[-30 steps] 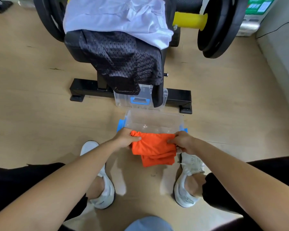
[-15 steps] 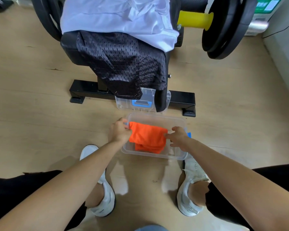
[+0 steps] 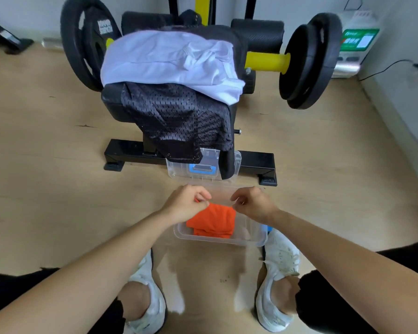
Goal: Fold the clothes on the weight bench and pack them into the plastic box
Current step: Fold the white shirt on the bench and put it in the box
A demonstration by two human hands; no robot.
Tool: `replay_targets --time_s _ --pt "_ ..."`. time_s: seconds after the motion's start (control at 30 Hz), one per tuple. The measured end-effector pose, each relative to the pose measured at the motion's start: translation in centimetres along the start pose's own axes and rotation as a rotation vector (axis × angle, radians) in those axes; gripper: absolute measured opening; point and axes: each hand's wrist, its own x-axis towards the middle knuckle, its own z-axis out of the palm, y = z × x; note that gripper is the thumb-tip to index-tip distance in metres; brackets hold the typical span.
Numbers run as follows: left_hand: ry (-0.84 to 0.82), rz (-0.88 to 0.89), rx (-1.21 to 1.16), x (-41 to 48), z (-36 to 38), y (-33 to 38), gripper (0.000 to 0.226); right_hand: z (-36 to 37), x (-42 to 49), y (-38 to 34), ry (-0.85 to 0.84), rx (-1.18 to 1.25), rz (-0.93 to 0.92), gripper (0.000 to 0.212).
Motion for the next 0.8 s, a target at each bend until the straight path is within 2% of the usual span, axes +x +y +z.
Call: replay_targets --time_s 0.13,0.23,0.4,0.5,0.6,0.7,0.8 --pt "-0.059 0.123 0.162 -1.5 -3.4 4.6 0.018 -3.4 -1.2 -3.1 0.014 -0.094 -0.173 0.012" --pt "-0.036 0.241 0.245 -3.4 -6.3 7.9 0.02 -6.5 -2.5 -5.6 0.06 -0.12 -0.276 0.01" --pt "0.216 0.438 0.314 -5.5 -11.9 12.7 0.025 -11.9 -3.8 -11.3 0.203 -0.044 -0.424 0.007" --pt "0.409 0.437 0.27 -4.1 -15.6 14.2 0.022 -14.4 -2.7 -14.6 0.338 -0.002 -0.472 0.009" --pt "0.551 0.395 0.256 -1.4 -19.0 14.6 0.019 -16.7 -0.7 -17.4 0.433 -0.063 -0.518 0.007" --pt "0.614 0.314 0.306 1.4 -21.2 14.0 0.026 -18.7 1.4 -19.3 0.471 -0.15 -0.508 0.011" --pt "0.616 0.268 0.315 3.6 -22.1 13.2 0.04 -19.5 4.1 -19.7 0.479 -0.179 -0.447 0.027"
